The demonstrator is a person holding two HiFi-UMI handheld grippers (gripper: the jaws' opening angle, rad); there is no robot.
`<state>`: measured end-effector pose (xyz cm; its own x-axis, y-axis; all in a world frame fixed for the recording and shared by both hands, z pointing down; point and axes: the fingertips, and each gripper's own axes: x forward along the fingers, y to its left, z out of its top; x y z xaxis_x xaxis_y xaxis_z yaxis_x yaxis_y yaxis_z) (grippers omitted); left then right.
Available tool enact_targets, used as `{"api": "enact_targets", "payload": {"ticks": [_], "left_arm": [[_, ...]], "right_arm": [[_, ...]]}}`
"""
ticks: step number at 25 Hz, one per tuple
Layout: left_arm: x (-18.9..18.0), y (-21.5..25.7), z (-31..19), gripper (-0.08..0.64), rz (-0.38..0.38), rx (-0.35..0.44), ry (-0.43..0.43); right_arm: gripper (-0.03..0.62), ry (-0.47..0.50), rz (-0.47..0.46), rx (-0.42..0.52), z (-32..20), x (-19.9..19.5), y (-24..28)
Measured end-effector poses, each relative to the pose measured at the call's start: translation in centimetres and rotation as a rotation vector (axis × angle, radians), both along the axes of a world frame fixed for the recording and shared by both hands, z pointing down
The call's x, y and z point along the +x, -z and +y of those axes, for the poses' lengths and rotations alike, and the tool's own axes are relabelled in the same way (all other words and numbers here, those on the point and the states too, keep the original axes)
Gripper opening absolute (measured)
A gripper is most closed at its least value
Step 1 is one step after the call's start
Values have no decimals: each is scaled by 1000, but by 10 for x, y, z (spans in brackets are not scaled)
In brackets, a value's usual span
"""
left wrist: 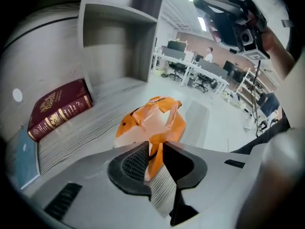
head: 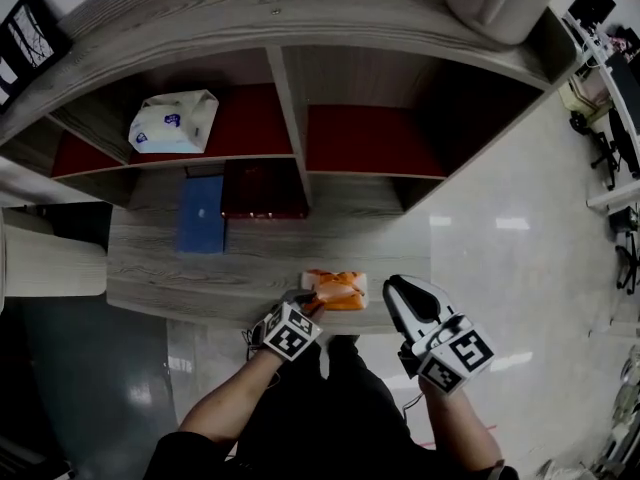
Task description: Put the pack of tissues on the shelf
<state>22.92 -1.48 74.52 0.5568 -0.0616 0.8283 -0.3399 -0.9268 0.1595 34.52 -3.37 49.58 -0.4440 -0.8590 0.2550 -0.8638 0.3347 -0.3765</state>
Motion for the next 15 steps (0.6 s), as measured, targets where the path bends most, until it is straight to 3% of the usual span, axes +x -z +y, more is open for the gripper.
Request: {"api": "enact_targets", "payload": {"ticks": [2,5,15], "left_arm": [[1,1,-2,47,1,-2,14],[4,3,-4,38,8,-11,35],[20,60,-15,31,66,70,100]], "right_arm": [[26,4,-1,3,2,3,2],[26,10,-6,13,4,8,7],[26,52,-31,73,15,24,32]]}}
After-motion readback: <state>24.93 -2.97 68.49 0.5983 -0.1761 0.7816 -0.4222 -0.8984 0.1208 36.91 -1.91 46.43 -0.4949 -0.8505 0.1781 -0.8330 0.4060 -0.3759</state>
